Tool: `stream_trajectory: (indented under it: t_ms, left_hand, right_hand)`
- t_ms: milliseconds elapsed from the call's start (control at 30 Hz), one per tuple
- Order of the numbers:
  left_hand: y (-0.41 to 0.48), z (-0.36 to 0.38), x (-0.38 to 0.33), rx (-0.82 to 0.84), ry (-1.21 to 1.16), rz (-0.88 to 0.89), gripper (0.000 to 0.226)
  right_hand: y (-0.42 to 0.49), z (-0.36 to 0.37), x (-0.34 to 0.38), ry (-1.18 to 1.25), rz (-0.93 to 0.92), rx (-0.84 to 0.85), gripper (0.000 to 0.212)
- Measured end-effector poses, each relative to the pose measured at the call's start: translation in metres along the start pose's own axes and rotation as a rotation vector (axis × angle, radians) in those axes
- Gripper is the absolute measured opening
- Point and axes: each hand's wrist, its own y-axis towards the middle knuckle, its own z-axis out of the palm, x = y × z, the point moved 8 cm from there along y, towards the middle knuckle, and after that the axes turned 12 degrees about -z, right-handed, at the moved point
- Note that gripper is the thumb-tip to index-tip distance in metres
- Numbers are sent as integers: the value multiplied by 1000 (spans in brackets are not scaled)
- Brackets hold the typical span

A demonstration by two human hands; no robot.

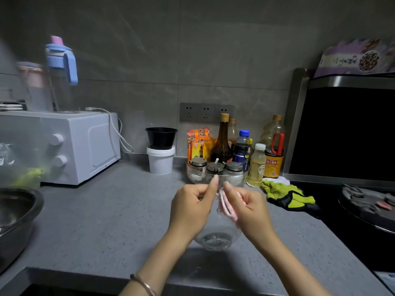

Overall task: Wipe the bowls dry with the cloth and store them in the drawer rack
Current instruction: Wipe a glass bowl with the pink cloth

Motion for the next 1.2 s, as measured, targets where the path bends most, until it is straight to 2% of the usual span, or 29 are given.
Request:
stream_trajectory:
  t_ms: [67, 167, 200, 267, 367, 467, 567, 667, 733, 800, 867, 933, 1067, 1133, 1200]
  left_hand:
    - [-1, -4, 5, -75, -14, 11, 61]
    - [-2, -12, 18, -163, -148, -106, 60]
    - [-2, -16, 25, -202, -223, -173, 59]
    - [-2, -21, 37, -281, -316, -274, 59]
    - [-1, -22, 42, -326, -320, -314, 58]
    - [-2, -16, 37, -301, -294, -308, 59]
    - [-4, -15, 34, -273, -331, -320, 58]
    - [-8, -16, 38, -262, -491, -388, 61]
    - [-10, -15, 42, -250, -590, -425, 67]
    - [-11, -13, 47, -220, -640, -448, 65]
    - [-8, -10, 47, -154, -584, -448, 59]
    - [-1, -9, 42, -65, -422, -412, 53]
    - [6, -7, 18, 15, -185, -219, 55]
    - [4, -3, 4, 9, -33, -113, 57]
    - [2, -2, -3, -43, 8, -50, 59]
  right_hand:
    - [-9, -1, -2, -57, -23, -42, 76]
    - [-27, -2, -5, -80, -32, -107, 42]
    - [-33, 0, -3, -112, -47, -94, 40]
    - [-42, 12, 4, -263, -126, -24, 47]
    - [-45, 30, 18, -543, -242, 80, 49]
    - [-32, 28, 32, -670, -347, 48, 47]
    - [-17, 15, 29, -449, -232, -11, 40]
    - [-11, 1, 9, 11, 24, -130, 30]
    - [-13, -7, -4, 232, 184, -225, 37]
    - [-15, -9, -6, 302, 277, -250, 46]
    - [-15, -13, -7, 295, 340, -258, 47]
    - [-11, -21, -7, 230, 335, -254, 49]
    - [7, -20, 9, 42, 141, -89, 56]
    - [11, -12, 17, -51, 55, -3, 66]
    - [12, -9, 19, -83, 0, -8, 70]
